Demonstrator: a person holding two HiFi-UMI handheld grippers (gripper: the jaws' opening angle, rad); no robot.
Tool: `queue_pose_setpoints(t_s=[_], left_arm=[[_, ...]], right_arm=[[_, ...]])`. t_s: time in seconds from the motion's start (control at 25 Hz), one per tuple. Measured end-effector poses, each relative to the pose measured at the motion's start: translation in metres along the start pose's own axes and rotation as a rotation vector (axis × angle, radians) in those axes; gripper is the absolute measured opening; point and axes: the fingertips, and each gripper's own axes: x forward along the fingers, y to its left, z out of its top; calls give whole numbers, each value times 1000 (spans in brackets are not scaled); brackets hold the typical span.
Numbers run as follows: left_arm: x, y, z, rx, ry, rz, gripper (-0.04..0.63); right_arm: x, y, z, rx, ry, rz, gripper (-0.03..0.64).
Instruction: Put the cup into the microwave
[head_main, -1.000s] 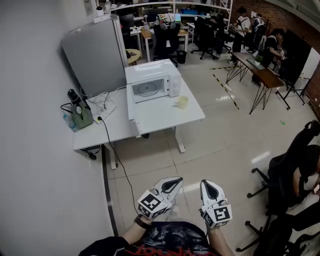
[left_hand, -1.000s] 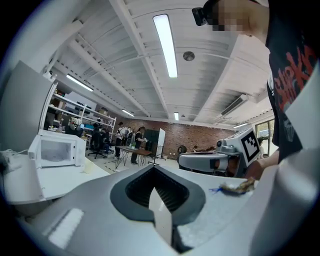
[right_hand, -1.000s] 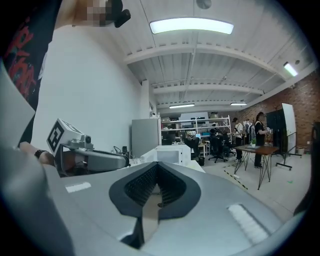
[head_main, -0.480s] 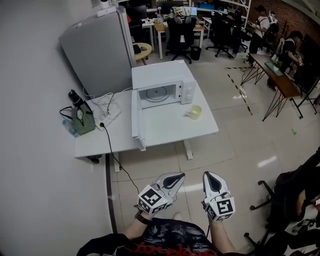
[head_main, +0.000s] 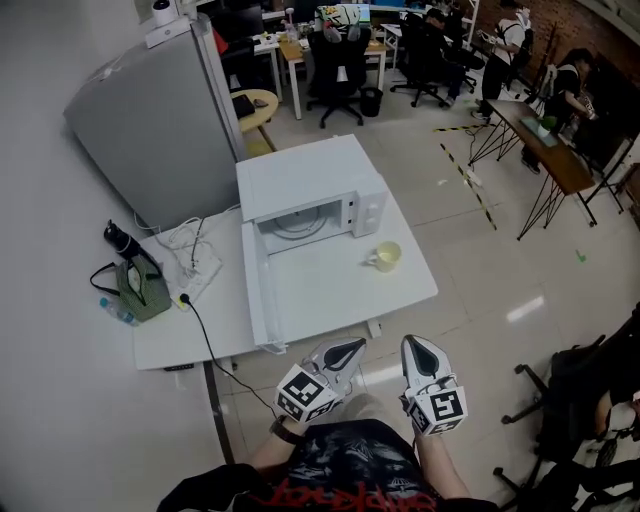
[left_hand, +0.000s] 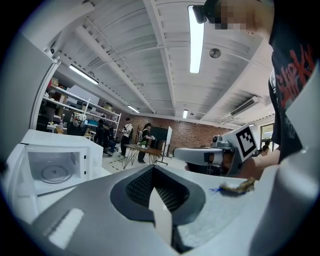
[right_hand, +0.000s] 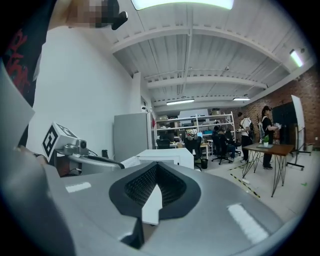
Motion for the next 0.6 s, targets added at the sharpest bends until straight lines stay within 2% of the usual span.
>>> queue_pose_setpoints(t_s=[0.24,0.36,0.52,0.56,0.6], left_arm=[[57,60,5,-51,-13,19,3],[89,90,13,-55,-10,63,3],[125,112,35,-64,-108,42,3],[130,119,37,-54,-114,53,3],[135,128,37,-42,-111,72,3]], right_arm=[[72,-53,-14,7,50,49,3],[110,-91,-16,2,49,88,3],[157,-139,-25,-27,46,169,3],[168,-147,-28,-41,47,187,48],[180,-154,-30,-54,53,207,122]])
